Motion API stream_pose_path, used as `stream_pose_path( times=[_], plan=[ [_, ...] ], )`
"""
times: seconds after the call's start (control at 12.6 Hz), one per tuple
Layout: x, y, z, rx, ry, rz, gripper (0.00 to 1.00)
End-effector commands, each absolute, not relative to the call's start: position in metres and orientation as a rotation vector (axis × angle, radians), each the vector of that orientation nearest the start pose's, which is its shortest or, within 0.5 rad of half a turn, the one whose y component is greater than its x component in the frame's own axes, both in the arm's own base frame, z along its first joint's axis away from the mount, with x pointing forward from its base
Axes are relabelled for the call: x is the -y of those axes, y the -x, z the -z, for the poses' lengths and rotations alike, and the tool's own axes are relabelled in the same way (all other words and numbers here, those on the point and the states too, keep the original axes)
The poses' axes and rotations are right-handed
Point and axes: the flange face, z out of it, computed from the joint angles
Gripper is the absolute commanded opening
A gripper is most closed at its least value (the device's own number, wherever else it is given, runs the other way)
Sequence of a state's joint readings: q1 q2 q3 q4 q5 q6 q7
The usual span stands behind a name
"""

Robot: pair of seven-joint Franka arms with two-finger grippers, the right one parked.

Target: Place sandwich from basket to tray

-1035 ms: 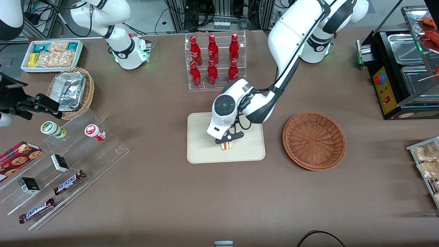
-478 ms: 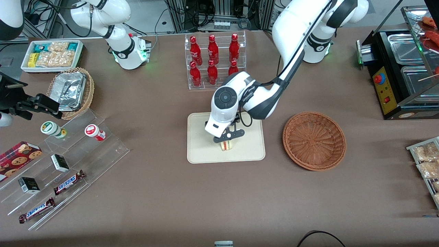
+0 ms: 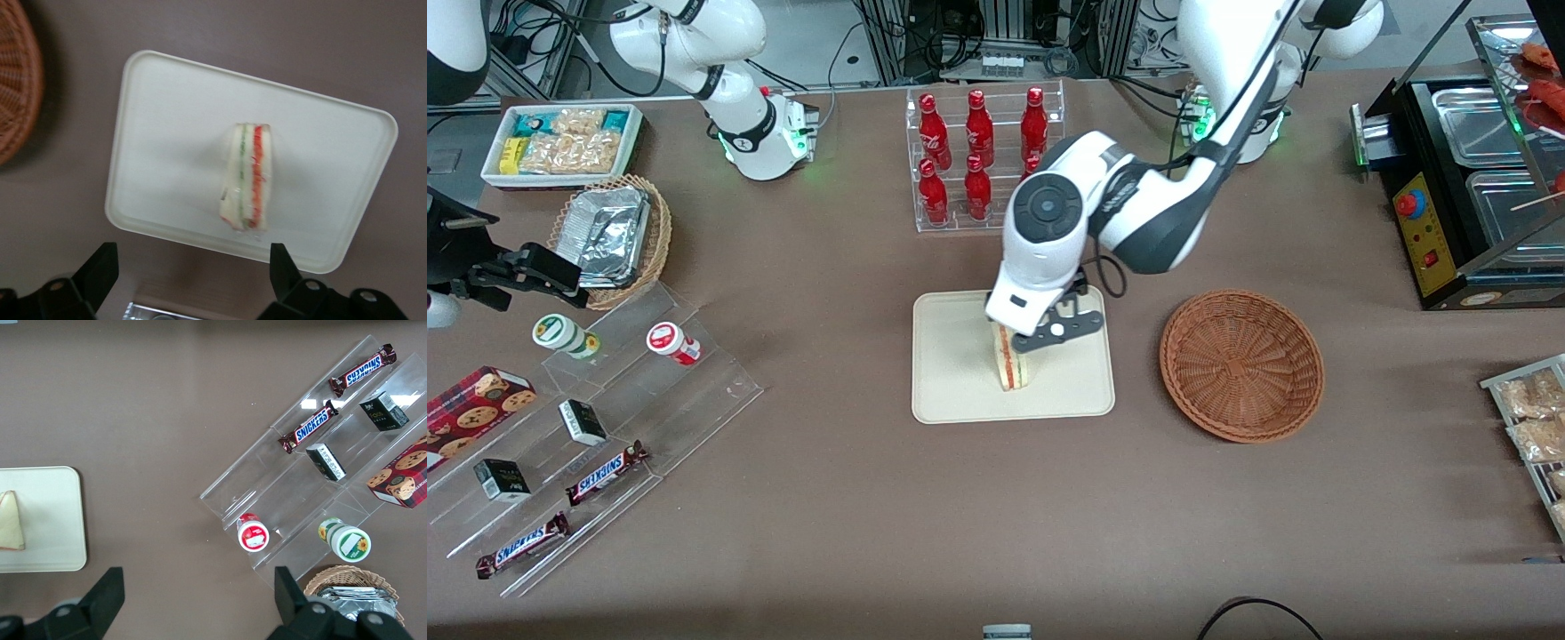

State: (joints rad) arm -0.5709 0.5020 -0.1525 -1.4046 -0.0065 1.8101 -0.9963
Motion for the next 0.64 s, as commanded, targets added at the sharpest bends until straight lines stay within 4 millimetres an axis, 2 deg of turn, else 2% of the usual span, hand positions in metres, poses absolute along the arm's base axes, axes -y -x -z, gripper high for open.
stream_pose_path(
  times=[0.0, 0.32, 0.56],
  plan=[
    [0.389, -0.550, -0.425, 0.479, 3.047, -0.216, 1.00],
    [0.290, -0.566, -0.442, 0.286, 3.060, -0.278, 1.00],
    [0.224, -0.564, -0.462, 0.143, 3.055, -0.342, 1.00]
  ],
)
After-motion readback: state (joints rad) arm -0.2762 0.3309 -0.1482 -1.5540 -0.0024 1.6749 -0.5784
